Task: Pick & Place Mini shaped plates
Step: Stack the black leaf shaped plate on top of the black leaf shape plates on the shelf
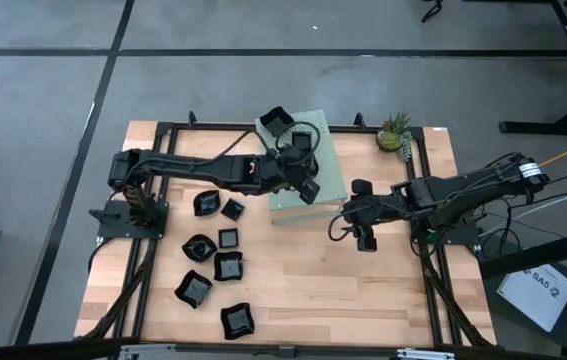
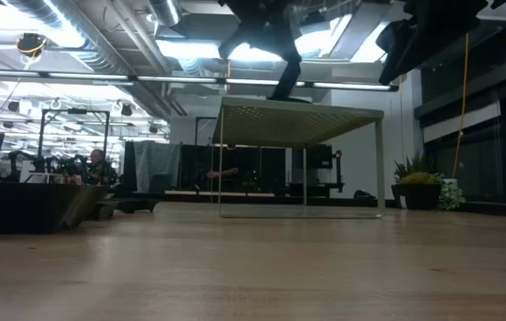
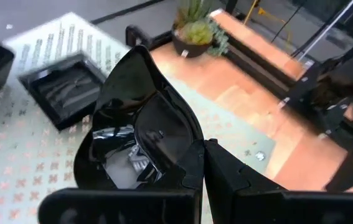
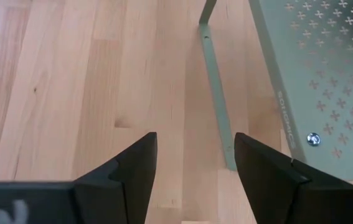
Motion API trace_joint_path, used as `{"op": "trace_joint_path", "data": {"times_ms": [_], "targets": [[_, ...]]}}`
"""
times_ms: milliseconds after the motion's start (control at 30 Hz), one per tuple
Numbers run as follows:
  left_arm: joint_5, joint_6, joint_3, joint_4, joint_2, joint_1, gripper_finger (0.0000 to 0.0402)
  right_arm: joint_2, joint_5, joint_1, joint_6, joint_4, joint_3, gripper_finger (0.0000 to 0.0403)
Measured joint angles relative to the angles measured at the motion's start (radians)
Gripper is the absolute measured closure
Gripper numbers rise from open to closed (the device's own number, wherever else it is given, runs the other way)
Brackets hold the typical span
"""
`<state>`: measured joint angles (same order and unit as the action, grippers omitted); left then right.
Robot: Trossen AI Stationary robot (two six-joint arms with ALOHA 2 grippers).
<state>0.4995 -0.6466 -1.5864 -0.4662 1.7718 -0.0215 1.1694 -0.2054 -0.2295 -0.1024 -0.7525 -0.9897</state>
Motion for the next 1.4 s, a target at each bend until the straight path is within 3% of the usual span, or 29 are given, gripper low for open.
{"op": "trace_joint_path", "data": {"times_ms": [233,633,867,967,1133,1400], "targets": [[0.003,-0.013,0.001,-0.002,0.0,0.0,0.039,0.0,0.017,0.0,0.002,0.001,0.0,0.0191],[0.036,-0.01,0.001,0.014,0.0,0.0,0.0309,0.0,0.027,0.0,0.007,0.001,0.0,0.0191],[-0.046,0.167,0.001,0.157,-0.004,0.012,0.0293,0.0,0.027,0.0,0.02,0.0,0.0,0.0191],[-0.077,0.22,0.002,0.143,-0.034,0.032,0.0293,0.0,0.027,0.0,0.029,0.0,0.0,0.0191],[-0.051,0.233,0.001,-0.037,-0.115,0.098,0.0298,0.0,0.027,0.0,0.032,0.0,0.001,0.0191],[0.047,0.067,0.001,-0.456,-0.212,0.25,0.0304,0.0,0.026,0.0,0.036,0.0,0.001,0.0191]]}}
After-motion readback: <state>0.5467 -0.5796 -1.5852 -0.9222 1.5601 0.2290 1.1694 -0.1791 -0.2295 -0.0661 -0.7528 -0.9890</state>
